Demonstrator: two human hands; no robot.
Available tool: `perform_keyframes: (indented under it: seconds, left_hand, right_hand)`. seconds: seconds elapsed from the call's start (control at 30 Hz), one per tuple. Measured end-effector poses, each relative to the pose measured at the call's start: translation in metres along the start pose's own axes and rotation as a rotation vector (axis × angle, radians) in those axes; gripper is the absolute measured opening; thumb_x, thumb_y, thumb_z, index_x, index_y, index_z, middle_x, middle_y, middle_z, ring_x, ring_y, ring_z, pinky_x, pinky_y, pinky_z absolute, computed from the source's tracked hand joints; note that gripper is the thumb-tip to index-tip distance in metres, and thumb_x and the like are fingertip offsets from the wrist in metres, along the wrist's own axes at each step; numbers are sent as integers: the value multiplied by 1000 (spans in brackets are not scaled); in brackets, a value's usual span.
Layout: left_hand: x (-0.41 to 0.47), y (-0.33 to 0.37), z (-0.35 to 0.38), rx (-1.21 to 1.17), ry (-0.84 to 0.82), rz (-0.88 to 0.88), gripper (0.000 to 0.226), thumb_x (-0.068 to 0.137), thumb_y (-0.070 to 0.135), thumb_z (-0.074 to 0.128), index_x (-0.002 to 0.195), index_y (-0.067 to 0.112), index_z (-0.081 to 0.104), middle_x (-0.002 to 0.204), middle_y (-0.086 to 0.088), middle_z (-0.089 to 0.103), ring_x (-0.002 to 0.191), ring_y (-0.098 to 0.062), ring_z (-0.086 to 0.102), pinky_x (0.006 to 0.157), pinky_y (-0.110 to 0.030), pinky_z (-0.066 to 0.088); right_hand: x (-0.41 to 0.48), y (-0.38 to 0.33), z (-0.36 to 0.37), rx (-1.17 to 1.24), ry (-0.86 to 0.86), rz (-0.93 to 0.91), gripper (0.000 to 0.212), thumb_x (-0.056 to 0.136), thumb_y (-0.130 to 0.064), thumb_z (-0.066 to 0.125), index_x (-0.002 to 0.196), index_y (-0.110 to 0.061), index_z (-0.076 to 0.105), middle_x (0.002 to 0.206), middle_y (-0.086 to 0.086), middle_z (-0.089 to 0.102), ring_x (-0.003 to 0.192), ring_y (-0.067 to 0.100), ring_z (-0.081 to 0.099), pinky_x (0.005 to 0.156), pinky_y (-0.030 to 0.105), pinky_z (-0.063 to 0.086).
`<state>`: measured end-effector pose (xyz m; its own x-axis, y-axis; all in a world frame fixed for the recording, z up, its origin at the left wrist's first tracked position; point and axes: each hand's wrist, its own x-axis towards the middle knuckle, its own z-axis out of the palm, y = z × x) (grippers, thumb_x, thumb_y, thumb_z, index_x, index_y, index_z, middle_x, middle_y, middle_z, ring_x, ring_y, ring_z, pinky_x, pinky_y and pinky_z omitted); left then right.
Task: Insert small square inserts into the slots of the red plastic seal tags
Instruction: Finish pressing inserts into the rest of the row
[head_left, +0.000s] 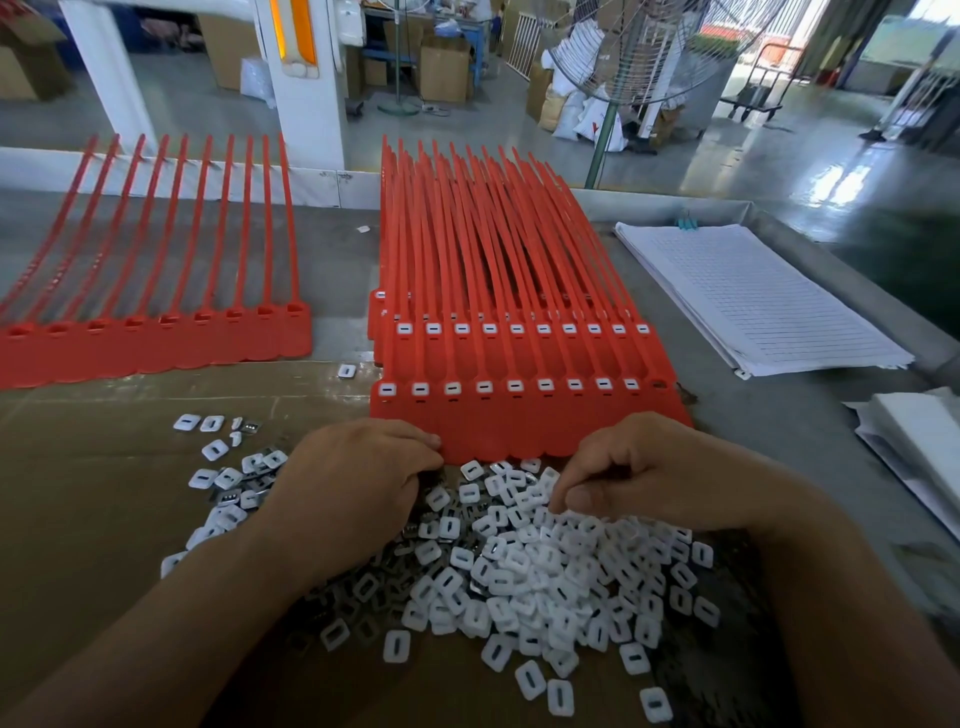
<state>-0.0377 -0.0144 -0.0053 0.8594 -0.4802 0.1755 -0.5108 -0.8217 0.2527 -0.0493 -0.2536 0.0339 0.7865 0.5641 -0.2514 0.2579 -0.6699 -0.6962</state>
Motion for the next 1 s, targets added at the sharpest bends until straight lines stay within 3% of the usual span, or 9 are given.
perform_keyframes:
  seconds: [0.3,0.53,0.67,0.8,1.0]
  left_hand:
    - [1,-1,0,-6,12,9,35,88,18,45,114,35,62,124,23,54,113,4,49,93,-15,34]
    - [1,-2,2,3,11,25,36,89,20,42,116,36,60,126,26,52,114,7,46,93,-13,31]
    - [2,-2,2,9,6,31,37,90,21,40,118,38,58,127,27,49,116,9,44,94,-12,30]
    - [2,-3,3,11,11,35,37,90,22,40,118,38,58,127,27,49,116,8,44,92,-11,30]
    - [2,-2,4,8,14,43,38,91,22,38,120,38,56,129,27,47,117,9,42,95,-12,30]
  right_hand:
    - [1,8,-4,-5,122,5,29,81,-15,68,87,-43,63,79,-19,63,67,-4,58,63,9,45]
    - [5,19,-7,88,428,31,26,73,-4,73,71,-29,65,68,-11,68,62,-1,62,58,10,46]
    - [7,28,-12,228,629,33,25,74,7,68,71,-18,65,59,-9,64,56,-3,58,57,8,45]
    - [7,41,-18,279,802,91,14,77,6,66,78,-8,66,63,-4,64,52,-4,57,54,6,42]
    - [7,65,-27,329,1039,171,14,78,4,66,82,-10,69,68,-5,62,49,-7,53,51,5,40]
